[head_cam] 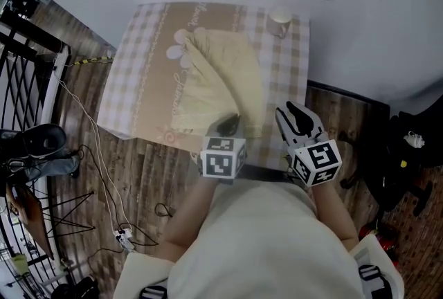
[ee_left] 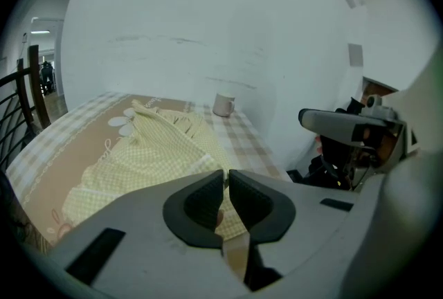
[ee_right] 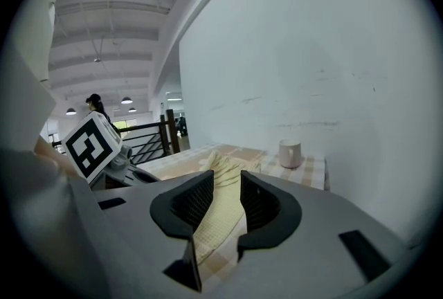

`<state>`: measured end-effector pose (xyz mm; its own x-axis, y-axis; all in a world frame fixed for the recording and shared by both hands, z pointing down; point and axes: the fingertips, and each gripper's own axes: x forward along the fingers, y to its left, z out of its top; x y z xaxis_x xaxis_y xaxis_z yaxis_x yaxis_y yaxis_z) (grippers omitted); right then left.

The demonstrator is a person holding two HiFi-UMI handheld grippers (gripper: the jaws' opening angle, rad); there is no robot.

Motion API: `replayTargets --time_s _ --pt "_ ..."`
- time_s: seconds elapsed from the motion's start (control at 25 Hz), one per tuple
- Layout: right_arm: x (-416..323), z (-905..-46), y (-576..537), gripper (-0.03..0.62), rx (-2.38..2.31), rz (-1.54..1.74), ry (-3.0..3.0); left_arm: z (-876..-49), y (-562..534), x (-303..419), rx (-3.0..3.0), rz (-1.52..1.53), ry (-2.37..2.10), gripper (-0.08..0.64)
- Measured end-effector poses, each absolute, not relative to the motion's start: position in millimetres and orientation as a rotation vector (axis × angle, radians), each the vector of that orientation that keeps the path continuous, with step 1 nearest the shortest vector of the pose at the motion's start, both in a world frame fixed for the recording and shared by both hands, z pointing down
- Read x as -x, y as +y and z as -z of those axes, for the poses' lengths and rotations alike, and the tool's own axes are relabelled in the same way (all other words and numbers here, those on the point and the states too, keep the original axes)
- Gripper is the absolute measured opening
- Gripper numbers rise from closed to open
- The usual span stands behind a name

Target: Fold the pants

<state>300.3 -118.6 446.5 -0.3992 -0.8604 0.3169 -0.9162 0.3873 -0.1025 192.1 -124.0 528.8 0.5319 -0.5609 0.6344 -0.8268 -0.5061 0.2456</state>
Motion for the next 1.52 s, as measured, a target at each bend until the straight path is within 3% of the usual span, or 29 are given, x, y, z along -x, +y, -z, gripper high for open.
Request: replayTargets --time_s 0.6,1.2,1.32,1.52 --pt "-331.5 -467.0 -107.9 0.230 -1.515 -0.469 -2.435 -571.5 -81.8 -253.0 -2.249 -0.898 -0.897 0.028" --pt "-331.1 -463.9 -116.1 0.236 -1.506 -0.469 -2.457 -589.7 -58.2 -266.2 -2.247 -0.969 -0.759 0.028" --pt "-322.5 -461.1 -123.5 0.238 -1.477 -0.451 -2.470 -579.5 -60.2 -262.5 -2.258 -0.898 -0.734 0.092" --pt "-302.1 -456.2 -148.9 0.238 -1.416 -0.390 -2.492 -558.4 -91.5 -230.5 -2.256 -0.763 -0.855 0.100"
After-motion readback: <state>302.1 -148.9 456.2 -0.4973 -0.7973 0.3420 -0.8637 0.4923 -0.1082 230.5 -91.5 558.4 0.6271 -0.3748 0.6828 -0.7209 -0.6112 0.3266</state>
